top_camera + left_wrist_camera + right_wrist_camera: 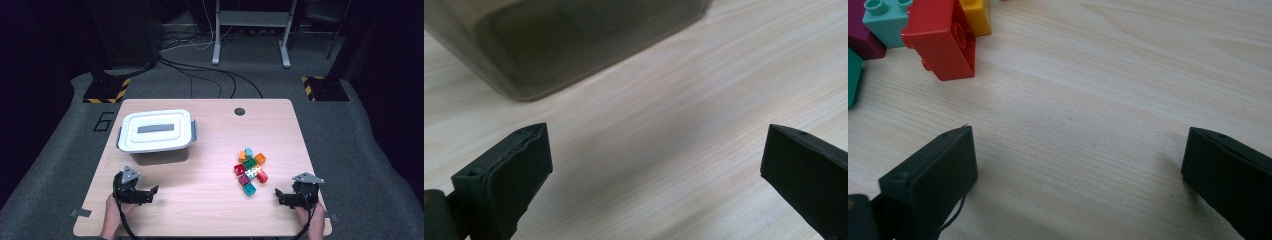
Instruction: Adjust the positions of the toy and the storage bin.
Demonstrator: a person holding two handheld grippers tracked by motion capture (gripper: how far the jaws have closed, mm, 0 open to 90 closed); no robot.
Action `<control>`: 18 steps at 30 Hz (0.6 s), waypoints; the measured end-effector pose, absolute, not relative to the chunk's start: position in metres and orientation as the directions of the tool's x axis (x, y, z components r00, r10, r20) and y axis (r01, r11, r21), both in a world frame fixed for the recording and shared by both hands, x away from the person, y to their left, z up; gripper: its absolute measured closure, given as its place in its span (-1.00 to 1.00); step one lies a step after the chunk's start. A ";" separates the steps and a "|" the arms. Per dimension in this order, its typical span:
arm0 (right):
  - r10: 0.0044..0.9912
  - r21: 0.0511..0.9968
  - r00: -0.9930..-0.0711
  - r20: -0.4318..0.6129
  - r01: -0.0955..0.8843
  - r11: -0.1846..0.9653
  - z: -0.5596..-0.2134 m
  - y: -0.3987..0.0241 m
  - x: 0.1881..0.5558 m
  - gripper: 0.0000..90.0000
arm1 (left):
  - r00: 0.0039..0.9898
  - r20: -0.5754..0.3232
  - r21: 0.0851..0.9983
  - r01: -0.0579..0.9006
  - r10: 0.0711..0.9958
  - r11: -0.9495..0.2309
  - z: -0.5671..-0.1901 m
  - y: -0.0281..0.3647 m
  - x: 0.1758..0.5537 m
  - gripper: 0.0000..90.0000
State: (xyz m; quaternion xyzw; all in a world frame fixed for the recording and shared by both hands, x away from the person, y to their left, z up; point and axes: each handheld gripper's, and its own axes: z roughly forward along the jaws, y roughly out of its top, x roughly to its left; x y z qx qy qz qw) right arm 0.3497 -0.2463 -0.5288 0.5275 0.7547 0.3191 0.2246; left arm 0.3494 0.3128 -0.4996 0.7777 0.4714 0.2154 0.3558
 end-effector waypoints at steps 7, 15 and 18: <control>0.939 0.719 -0.343 -0.003 0.652 0.240 -0.529 -0.246 0.350 -0.99 | 0.443 0.012 0.767 0.571 0.896 -0.292 -0.482 0.324 0.353 -1.00; 0.940 0.719 -0.342 -0.003 0.652 0.240 -0.529 -0.246 0.350 -0.99 | 0.425 0.026 0.789 0.547 0.905 -0.280 -0.460 0.334 0.357 -1.00; 0.939 0.719 -0.343 -0.004 0.652 0.241 -0.529 -0.246 0.350 -0.99 | 0.416 0.034 0.797 0.537 0.909 -0.276 -0.450 0.338 0.360 -1.00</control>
